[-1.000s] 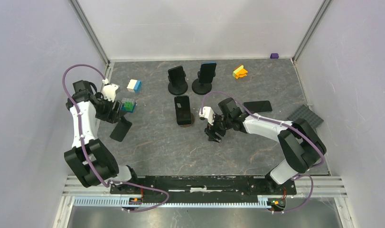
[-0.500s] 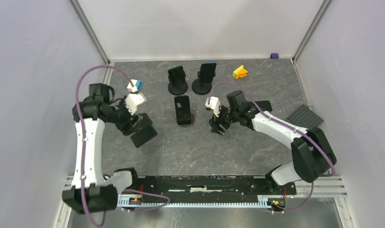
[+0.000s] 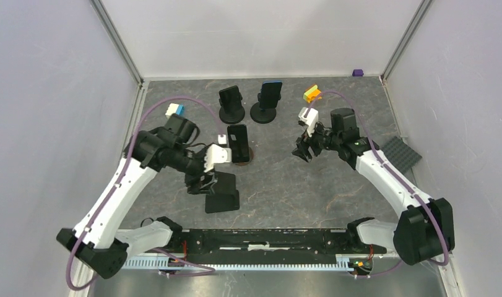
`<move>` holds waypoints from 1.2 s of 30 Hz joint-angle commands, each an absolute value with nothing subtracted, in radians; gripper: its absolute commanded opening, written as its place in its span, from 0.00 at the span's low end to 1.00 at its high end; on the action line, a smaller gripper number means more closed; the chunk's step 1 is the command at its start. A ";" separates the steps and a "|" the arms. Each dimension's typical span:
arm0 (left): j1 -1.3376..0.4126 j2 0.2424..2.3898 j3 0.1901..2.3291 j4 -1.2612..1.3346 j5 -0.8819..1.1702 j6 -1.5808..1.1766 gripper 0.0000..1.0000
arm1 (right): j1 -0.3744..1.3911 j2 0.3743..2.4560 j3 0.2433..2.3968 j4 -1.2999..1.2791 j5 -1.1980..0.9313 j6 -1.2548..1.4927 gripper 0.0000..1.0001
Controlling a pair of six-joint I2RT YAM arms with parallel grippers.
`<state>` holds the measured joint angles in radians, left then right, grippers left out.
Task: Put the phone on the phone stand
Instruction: Move the phone stand to the center of the board.
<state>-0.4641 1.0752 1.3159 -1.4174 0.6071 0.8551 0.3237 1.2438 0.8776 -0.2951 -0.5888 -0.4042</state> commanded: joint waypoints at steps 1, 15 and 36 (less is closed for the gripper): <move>-0.637 1.146 1.362 -1.227 0.635 0.731 0.47 | 0.252 1.198 0.852 -0.313 -0.655 -0.393 0.77; -0.925 1.551 1.473 -0.623 0.428 0.443 0.42 | -0.094 1.156 0.805 -0.319 -0.801 -0.336 0.77; -0.951 1.755 1.467 -0.360 0.119 0.124 0.35 | -0.150 1.161 0.620 -0.268 -1.037 -0.634 0.74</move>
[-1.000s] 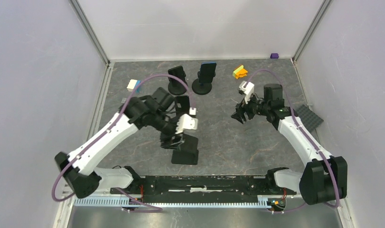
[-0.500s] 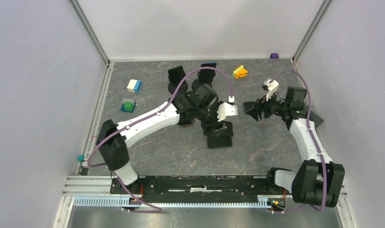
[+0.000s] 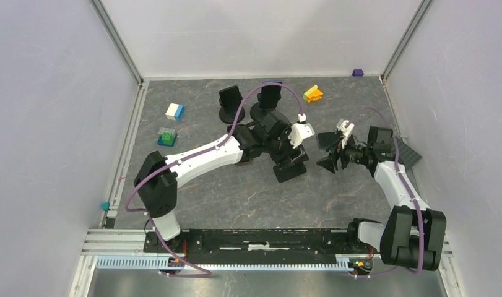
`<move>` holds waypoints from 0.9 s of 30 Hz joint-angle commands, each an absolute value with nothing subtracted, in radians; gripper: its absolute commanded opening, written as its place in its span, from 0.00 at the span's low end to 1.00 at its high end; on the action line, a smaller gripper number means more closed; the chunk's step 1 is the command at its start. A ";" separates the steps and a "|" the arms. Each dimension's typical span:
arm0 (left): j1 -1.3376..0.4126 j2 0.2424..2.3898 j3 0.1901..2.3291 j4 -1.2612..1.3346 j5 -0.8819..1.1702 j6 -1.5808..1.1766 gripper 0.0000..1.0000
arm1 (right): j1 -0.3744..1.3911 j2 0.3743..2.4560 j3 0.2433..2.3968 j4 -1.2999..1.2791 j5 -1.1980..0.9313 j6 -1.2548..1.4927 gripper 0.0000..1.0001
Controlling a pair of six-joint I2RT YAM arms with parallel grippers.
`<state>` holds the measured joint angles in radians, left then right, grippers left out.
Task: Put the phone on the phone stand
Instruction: Move the phone stand to the center of the board.
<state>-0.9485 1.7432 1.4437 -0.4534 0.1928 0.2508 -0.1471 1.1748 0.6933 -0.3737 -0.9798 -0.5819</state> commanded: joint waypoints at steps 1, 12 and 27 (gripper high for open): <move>-0.950 1.759 1.475 -0.366 0.113 0.101 0.35 | -0.143 1.164 0.603 -0.228 -1.036 -0.625 0.74; -0.920 1.773 1.524 -0.402 0.136 -0.064 0.30 | 0.031 1.090 0.376 0.313 -0.866 -0.328 0.81; -0.868 1.736 1.535 -0.407 0.232 -0.171 0.29 | 0.180 1.254 0.348 0.643 -0.662 -0.137 0.77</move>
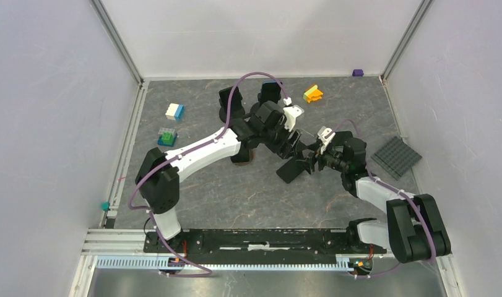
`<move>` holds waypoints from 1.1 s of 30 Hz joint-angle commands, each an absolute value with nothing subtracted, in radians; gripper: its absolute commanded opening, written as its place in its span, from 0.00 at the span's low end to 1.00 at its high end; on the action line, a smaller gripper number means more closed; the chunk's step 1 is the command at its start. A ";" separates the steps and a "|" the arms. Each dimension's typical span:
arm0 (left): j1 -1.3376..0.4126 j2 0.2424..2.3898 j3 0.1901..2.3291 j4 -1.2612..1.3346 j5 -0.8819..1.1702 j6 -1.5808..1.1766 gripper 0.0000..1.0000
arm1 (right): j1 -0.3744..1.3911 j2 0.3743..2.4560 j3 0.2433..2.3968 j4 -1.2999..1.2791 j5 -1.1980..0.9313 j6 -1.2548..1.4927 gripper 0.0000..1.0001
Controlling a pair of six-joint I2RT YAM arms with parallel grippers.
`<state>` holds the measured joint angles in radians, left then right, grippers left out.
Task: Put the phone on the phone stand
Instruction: Move the phone stand to the center of the board, then adjust the phone stand at the center of the board.
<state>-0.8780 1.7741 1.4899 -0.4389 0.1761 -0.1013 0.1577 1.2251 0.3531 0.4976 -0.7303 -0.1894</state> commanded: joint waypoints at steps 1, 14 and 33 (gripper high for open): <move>-0.867 1.734 1.531 -0.403 0.237 -0.178 0.29 | 0.184 1.265 0.350 0.654 -0.657 -0.127 0.77; -0.819 1.681 1.450 -0.346 0.268 -0.233 0.27 | 0.197 1.371 0.359 0.753 -0.589 -0.041 0.54; -0.759 1.682 1.375 -0.261 0.342 -0.336 0.26 | 0.232 1.445 0.415 0.781 -0.598 -0.006 0.36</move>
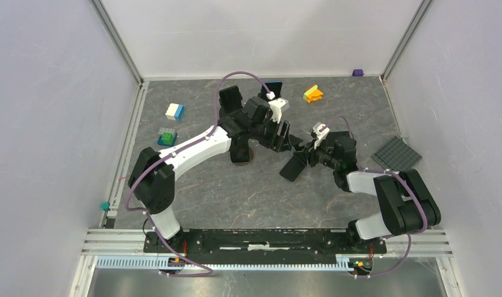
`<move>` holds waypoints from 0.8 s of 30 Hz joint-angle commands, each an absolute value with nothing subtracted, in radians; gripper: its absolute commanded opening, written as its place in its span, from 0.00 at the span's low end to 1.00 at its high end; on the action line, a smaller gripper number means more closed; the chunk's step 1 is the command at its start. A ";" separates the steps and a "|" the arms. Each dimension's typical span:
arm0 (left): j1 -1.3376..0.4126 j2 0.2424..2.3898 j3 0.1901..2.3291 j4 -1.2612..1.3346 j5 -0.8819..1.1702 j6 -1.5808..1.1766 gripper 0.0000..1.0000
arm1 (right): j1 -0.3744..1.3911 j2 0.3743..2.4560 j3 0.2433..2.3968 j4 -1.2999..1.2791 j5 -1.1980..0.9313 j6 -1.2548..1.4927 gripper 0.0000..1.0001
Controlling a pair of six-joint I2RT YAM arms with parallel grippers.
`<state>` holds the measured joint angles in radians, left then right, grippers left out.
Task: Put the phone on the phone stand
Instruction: Adjust the phone stand at the center of the board.
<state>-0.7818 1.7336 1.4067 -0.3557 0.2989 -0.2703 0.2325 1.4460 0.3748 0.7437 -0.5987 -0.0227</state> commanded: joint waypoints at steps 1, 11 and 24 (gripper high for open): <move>-0.757 1.678 1.363 -0.249 0.342 -0.338 0.26 | 0.233 1.442 0.418 0.775 -0.599 -0.001 0.31; -0.762 1.667 1.267 -0.126 0.325 -0.320 0.22 | 0.233 1.409 0.438 0.766 -0.623 0.159 0.06; -0.810 1.617 1.147 -0.045 0.257 -0.287 0.19 | 0.228 1.390 0.459 0.799 -0.620 0.346 0.01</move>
<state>-0.7784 1.6531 1.1976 -0.0097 0.2539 -0.3389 0.2489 1.4319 0.3889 0.6952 -0.6415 0.1963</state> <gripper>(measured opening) 0.725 0.173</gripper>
